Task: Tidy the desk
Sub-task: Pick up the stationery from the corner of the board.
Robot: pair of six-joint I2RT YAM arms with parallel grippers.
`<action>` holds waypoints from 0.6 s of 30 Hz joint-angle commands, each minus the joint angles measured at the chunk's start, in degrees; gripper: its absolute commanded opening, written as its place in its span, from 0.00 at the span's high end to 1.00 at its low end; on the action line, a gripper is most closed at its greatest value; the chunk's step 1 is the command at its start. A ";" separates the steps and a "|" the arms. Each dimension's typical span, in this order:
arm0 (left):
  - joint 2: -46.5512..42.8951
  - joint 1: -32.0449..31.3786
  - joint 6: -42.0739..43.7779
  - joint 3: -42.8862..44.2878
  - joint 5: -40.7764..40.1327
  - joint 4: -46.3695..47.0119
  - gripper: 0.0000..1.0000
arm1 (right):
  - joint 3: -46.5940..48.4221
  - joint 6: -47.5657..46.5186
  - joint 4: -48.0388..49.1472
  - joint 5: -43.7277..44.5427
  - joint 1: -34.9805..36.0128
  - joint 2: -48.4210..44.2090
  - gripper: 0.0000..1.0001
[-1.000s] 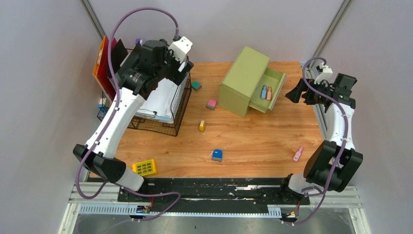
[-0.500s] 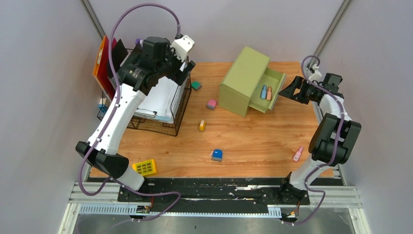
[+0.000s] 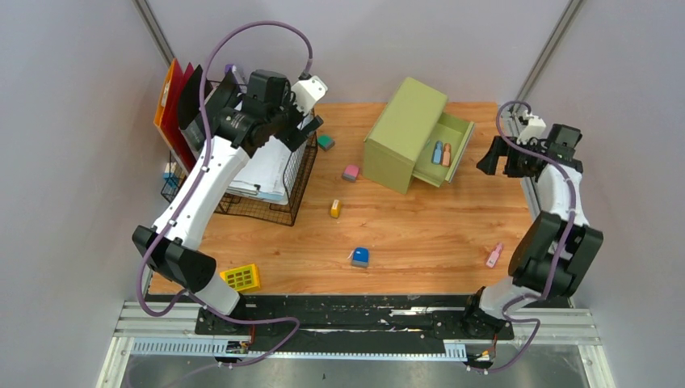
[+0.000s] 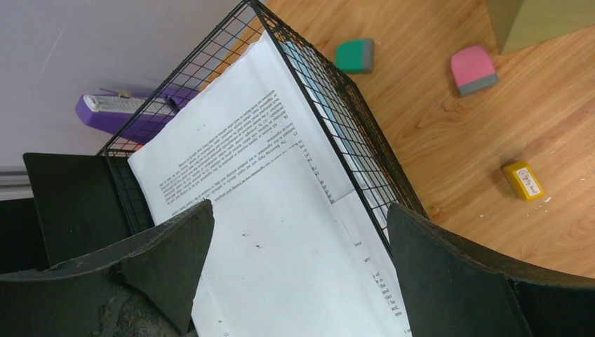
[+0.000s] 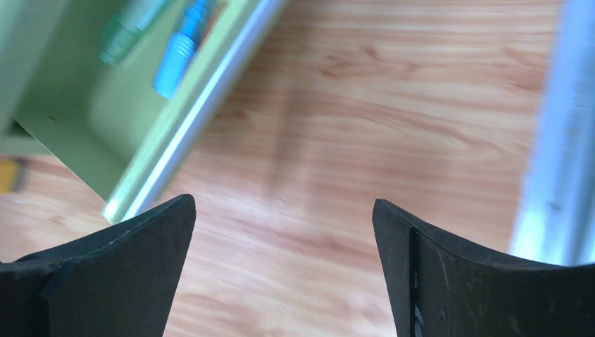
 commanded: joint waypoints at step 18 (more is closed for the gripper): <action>3.64 0.18 5.26 8.60 7.38 -0.31 0.00 | -28.37 -16.86 -18.38 22.90 -4.39 -20.54 0.05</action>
